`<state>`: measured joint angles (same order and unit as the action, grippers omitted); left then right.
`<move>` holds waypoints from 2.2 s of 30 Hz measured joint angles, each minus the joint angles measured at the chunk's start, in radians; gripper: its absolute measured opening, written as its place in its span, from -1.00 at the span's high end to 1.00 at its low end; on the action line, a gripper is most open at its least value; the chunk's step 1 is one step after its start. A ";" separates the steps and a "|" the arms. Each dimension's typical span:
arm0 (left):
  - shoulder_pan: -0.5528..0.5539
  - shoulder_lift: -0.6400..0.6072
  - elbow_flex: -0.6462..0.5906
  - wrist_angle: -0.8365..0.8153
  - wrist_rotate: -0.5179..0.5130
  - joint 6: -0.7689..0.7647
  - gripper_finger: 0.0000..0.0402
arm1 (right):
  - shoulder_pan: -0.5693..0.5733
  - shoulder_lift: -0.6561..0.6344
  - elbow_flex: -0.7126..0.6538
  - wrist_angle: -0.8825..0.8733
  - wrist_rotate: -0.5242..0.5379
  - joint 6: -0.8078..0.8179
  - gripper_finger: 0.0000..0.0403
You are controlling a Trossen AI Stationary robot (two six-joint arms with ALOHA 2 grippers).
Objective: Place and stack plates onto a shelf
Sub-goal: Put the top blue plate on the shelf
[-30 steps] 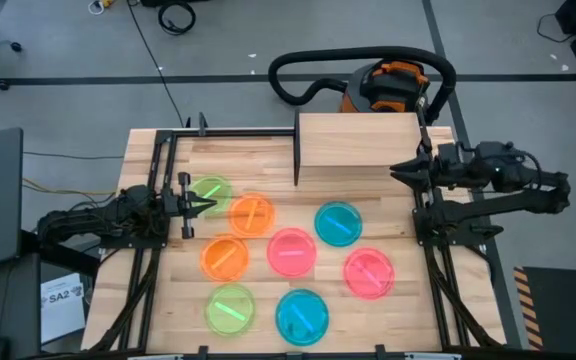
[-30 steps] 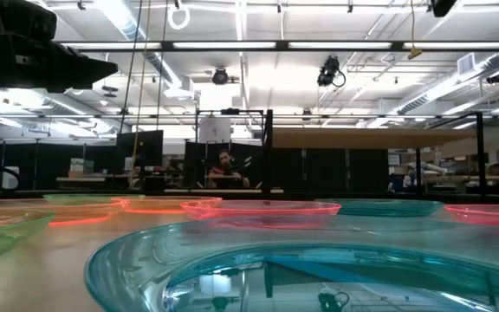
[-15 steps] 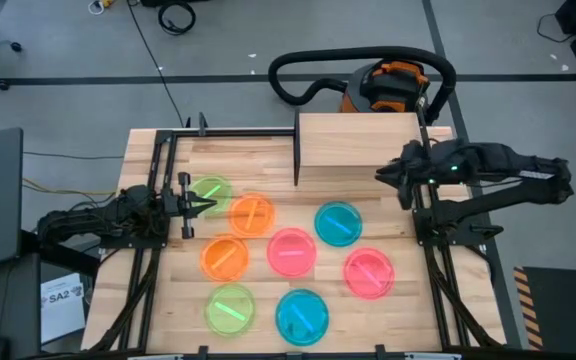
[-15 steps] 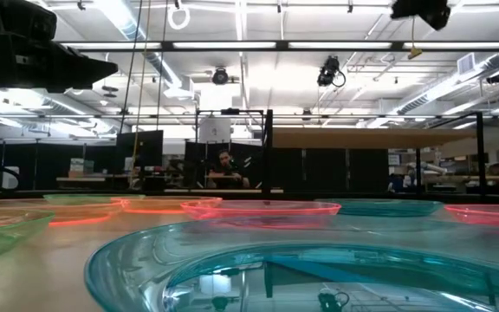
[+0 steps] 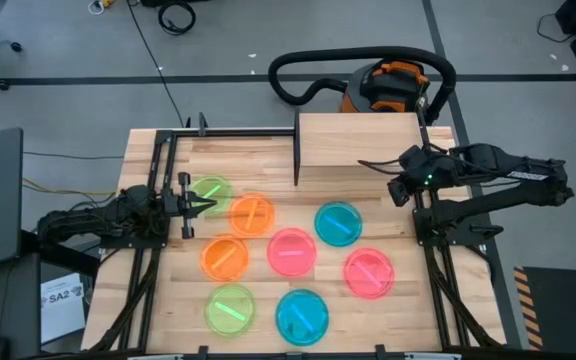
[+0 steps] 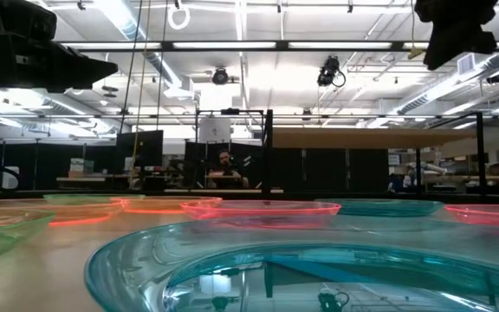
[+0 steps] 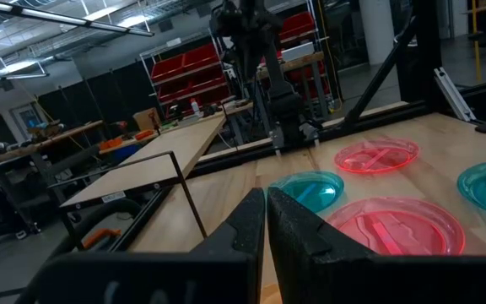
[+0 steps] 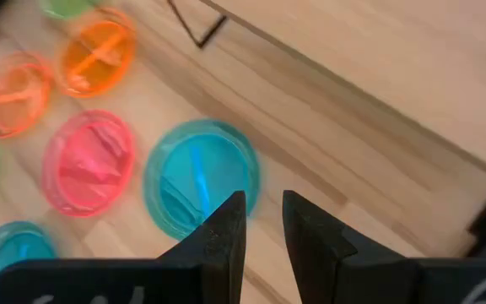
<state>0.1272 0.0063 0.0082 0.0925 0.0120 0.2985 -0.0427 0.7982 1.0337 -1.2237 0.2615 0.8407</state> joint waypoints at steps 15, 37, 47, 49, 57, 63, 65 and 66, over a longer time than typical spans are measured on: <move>0.000 0.000 0.000 0.000 0.000 0.000 0.88 | -0.025 0.002 -0.222 0.057 -0.058 0.134 0.57; 0.000 0.000 0.000 0.000 0.000 0.000 0.88 | -0.025 0.002 -0.583 0.522 -0.186 0.191 0.57; 0.000 0.000 0.000 0.000 0.000 0.000 0.88 | -0.025 0.002 -0.654 0.630 -0.186 0.231 0.57; 0.000 0.000 0.000 0.000 0.000 0.000 0.88 | -0.025 0.002 -0.678 0.669 -0.186 0.241 0.57; 0.000 0.000 0.000 0.000 0.000 0.000 0.88 | -0.025 0.002 -0.756 0.819 -0.211 0.242 0.57; 0.000 0.000 0.000 0.000 0.000 0.000 0.88 | -0.025 0.002 -0.807 0.899 -0.211 0.242 0.57; 0.000 0.000 0.000 0.000 0.000 0.000 0.88 | -0.025 0.002 -0.825 0.932 -0.211 0.259 0.57; 0.000 0.000 0.000 0.000 0.000 0.000 0.88 | -0.025 0.002 -0.833 0.948 -0.211 0.269 0.57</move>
<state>0.1272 0.0063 0.0082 0.0925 0.0122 0.2983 -0.0673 0.8004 0.2006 -0.2755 0.0502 1.1094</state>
